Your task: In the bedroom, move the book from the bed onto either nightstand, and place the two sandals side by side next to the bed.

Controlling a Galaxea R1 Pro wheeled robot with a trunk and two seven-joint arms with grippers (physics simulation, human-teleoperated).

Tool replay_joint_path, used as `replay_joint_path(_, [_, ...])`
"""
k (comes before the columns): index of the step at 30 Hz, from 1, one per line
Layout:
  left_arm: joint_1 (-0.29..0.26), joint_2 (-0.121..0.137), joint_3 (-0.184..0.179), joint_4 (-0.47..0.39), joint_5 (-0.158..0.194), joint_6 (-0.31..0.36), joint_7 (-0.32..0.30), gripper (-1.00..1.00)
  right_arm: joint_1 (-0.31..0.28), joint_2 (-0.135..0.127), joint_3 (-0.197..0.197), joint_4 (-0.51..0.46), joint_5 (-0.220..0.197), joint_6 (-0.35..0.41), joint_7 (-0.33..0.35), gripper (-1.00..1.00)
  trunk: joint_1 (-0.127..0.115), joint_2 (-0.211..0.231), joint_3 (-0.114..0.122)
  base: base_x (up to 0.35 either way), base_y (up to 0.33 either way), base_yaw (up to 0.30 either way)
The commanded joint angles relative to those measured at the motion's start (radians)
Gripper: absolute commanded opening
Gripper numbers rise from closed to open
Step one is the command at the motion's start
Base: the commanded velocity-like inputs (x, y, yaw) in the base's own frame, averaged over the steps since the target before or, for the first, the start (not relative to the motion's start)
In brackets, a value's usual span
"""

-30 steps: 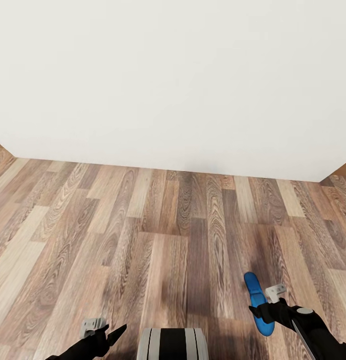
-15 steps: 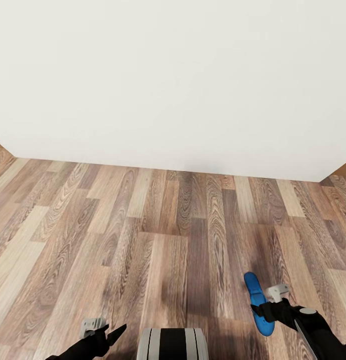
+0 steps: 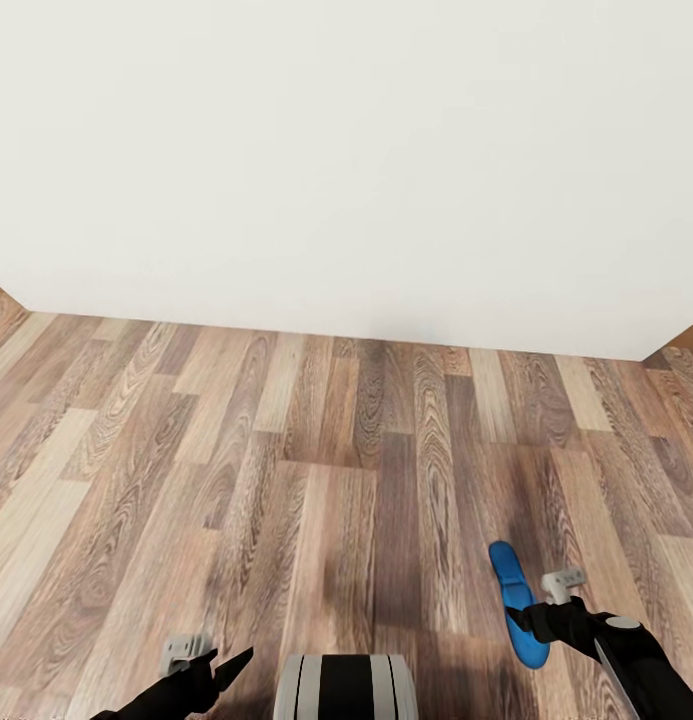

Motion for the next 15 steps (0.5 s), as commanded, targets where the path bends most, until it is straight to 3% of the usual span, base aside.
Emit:
replay_joint_path(1, [0.0, 0.0, 0.001, 0.0, 0.008, 0.009, -0.002, 1.0, 0.0, 0.0, -0.003, -0.002, 0.01, 0.003, 0.009, 1.0, 0.0, -0.001, -0.005, 0.0, 0.0, 0.0])
replay_joint_path(11, [0.0, -0.024, 0.0, -0.005, 0.008, 0.009, -0.004, 1.0, 0.0, 0.0, -0.007, -0.003, 0.009, 0.003, 0.009, 1.0, 0.005, -0.003, -0.043, 0.0, 0.0, 0.0])
replay_joint_path(15, [0.0, -0.024, 0.0, -0.006, 0.008, 0.009, -0.007, 1.0, 0.0, 0.0, -0.007, -0.003, 0.008, 0.003, 0.009, 1.0, 0.005, -0.003, -0.043, 0.0, 0.0, 0.0])
